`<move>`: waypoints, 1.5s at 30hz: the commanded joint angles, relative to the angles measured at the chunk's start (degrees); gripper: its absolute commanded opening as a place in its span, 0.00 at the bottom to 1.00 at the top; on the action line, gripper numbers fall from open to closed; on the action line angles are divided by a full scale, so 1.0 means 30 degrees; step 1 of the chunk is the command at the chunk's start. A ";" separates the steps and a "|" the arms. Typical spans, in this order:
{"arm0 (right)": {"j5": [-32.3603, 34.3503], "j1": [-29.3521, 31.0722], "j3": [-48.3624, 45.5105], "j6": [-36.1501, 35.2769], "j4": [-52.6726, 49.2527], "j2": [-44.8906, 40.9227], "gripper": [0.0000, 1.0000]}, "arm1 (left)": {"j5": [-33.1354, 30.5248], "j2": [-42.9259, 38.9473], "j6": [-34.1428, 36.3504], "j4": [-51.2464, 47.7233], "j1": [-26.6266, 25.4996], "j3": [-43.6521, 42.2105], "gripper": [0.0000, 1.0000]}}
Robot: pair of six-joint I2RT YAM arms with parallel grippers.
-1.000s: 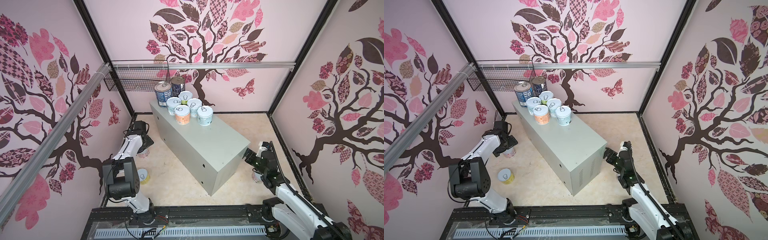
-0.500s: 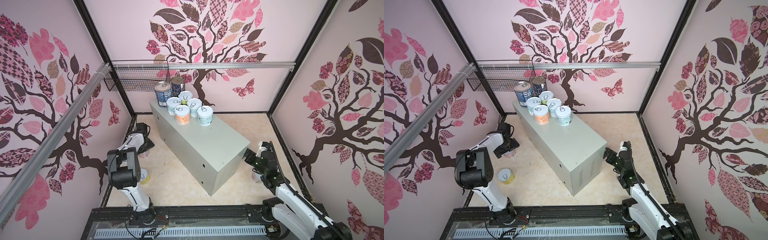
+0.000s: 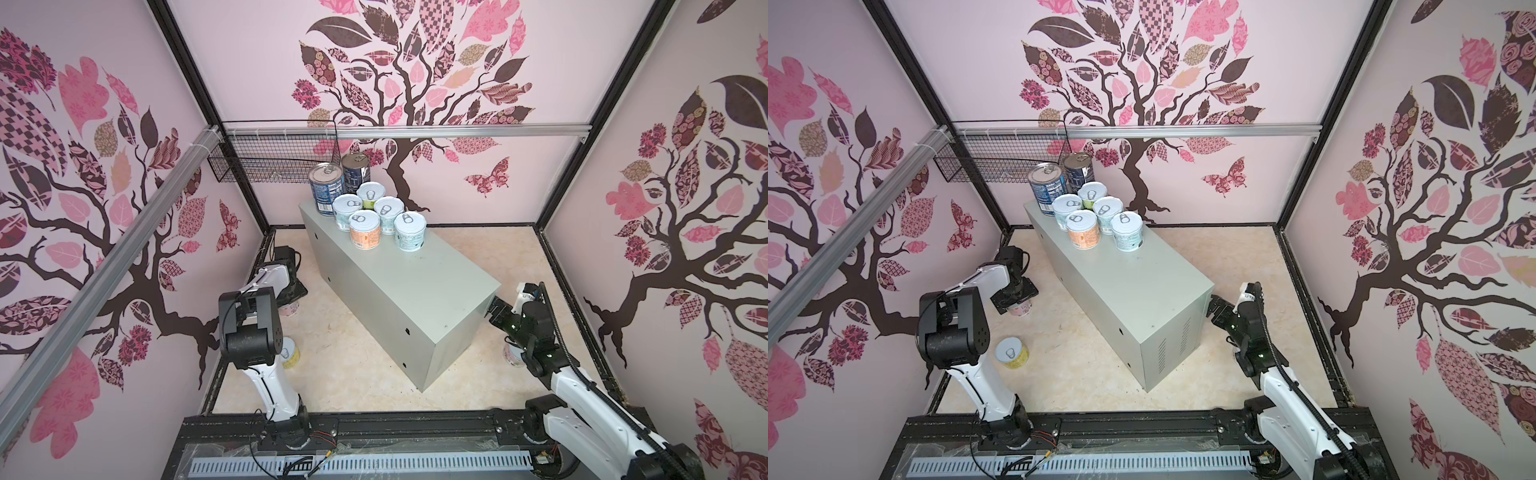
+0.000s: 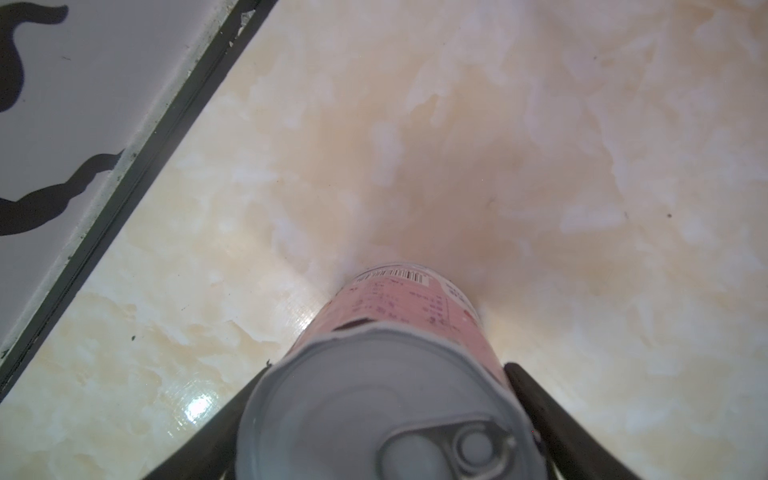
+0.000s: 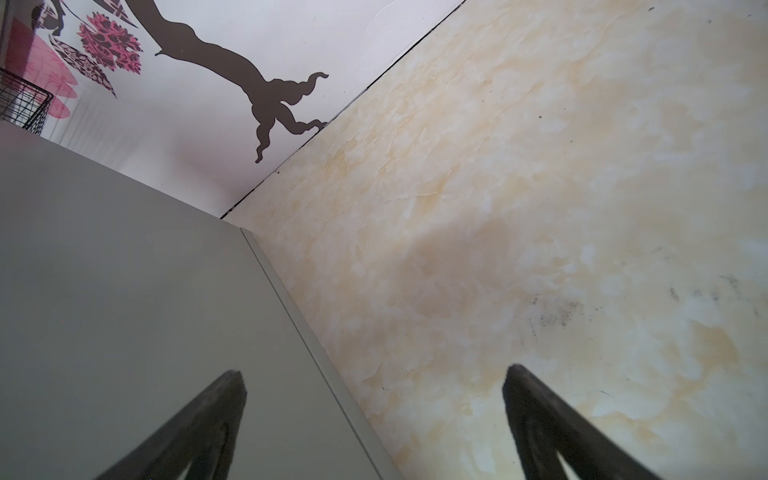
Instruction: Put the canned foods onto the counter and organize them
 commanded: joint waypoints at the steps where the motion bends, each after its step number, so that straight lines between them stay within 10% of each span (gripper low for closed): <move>1: 0.0167 0.0164 -0.0100 -0.0185 0.0448 0.0044 1.00 | 0.0272 0.0168 0.0283 0.0250 0.0111 0.0556 0.75; 11: 0.0109 0.0168 -0.0131 -0.0203 0.0535 0.0033 1.00 | 0.1082 -0.1253 0.0398 0.0489 0.0094 0.0038 0.58; 45: -0.0272 0.0149 0.1122 -0.1346 -0.1028 -0.0587 1.00 | 0.6540 -1.2250 -0.0810 0.0253 -0.2189 -0.2499 0.55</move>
